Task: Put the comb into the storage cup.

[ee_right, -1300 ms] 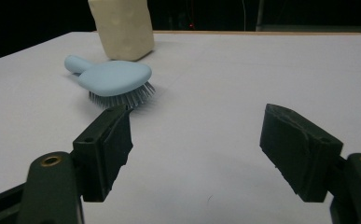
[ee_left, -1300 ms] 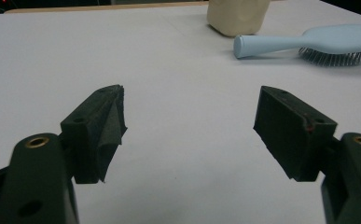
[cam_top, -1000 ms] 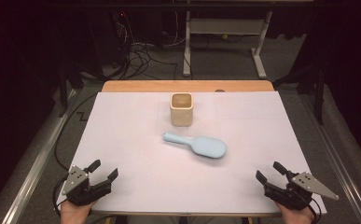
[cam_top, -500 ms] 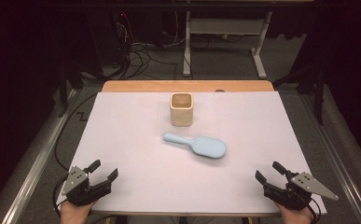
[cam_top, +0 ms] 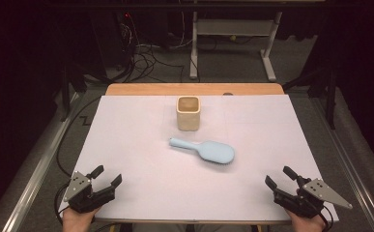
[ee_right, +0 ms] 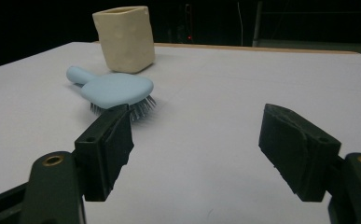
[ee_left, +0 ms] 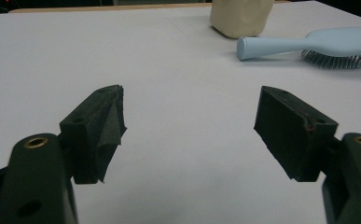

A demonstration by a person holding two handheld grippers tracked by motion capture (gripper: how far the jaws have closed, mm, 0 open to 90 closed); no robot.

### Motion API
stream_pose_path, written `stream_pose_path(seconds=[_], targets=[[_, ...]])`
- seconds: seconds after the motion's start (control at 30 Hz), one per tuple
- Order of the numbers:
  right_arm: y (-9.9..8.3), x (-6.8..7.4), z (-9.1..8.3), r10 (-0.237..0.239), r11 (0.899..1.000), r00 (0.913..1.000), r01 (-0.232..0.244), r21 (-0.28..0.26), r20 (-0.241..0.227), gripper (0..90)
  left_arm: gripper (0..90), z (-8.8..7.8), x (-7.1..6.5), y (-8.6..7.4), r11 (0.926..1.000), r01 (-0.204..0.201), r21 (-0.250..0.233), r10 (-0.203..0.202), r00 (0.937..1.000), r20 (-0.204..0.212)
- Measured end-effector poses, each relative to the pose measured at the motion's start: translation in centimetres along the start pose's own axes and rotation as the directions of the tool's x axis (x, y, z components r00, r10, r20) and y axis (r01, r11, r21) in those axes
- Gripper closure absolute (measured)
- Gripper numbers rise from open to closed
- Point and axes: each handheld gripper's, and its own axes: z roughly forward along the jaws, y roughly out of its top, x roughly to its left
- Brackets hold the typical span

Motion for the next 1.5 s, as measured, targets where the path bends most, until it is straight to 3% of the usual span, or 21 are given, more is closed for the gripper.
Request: stream_pose_path(seconds=[0.6,1.5], targets=[[0.3,0.7,1.1,0.0,1.0,0.9991,0.0,-0.005,-0.042,26.9,25.2,0.1,0.1,-0.1,0.9998,0.019,-0.004,-0.019,0.9998,-0.004],[1.7,4.1,3.8,-0.045,0.999,0.9911,0.045,-0.005,-0.125,27.8,25.3,0.1,0.0,0.0,1.0,0.006,-0.001,-0.006,1.0,0.007]])
